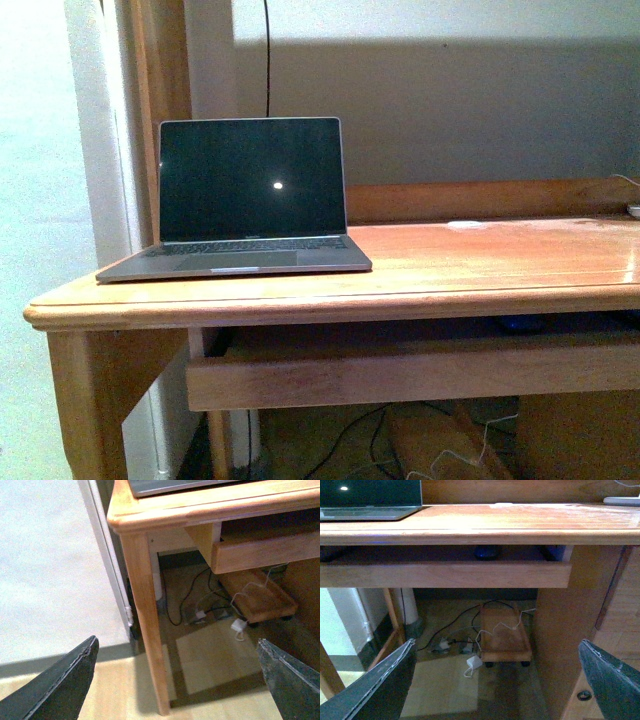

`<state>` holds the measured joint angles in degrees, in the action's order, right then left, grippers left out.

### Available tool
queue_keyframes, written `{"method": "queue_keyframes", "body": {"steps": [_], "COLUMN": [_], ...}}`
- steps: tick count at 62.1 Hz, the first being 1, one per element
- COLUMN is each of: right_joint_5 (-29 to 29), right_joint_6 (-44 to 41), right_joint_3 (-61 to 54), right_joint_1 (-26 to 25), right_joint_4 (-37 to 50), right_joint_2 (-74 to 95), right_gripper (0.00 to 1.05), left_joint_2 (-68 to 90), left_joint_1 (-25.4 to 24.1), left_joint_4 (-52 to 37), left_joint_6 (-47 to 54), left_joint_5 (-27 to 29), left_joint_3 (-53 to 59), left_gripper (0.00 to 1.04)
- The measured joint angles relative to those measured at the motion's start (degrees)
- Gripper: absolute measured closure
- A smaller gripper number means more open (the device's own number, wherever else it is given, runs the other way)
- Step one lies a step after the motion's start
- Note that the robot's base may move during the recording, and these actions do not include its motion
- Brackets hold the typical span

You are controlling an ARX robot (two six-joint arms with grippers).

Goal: Place mouse

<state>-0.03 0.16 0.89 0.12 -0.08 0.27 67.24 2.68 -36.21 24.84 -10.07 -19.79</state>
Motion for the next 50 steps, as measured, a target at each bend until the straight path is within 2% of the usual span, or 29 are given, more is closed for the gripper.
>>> {"method": "queue_keyframes", "body": {"steps": [10,22,36,50], "right_joint_5": [0.0,0.0,0.0,0.0], "right_joint_6": [0.0,0.0,0.0,0.0], "right_joint_3": [0.0,0.0,0.0,0.0], "right_joint_1": [0.0,0.0,0.0,0.0], "right_joint_4": [0.0,0.0,0.0,0.0], "right_joint_2": [0.0,0.0,0.0,0.0], "right_gripper": [0.07,0.07,0.07,0.07], "left_joint_2": [21.3,38.0,48.0,56.3], "left_joint_1": [4.9,8.2,8.7,8.8], "left_joint_4": [-13.7,-16.9,-16.9,-15.2], "left_joint_6": [22.4,42.0,51.8,54.9], "left_joint_5": [-0.8,-4.2,-7.0,-9.6], "left_joint_3": [-7.2,-17.2,-29.7,-39.5], "left_gripper": [0.08,0.08,0.08,0.08]}}
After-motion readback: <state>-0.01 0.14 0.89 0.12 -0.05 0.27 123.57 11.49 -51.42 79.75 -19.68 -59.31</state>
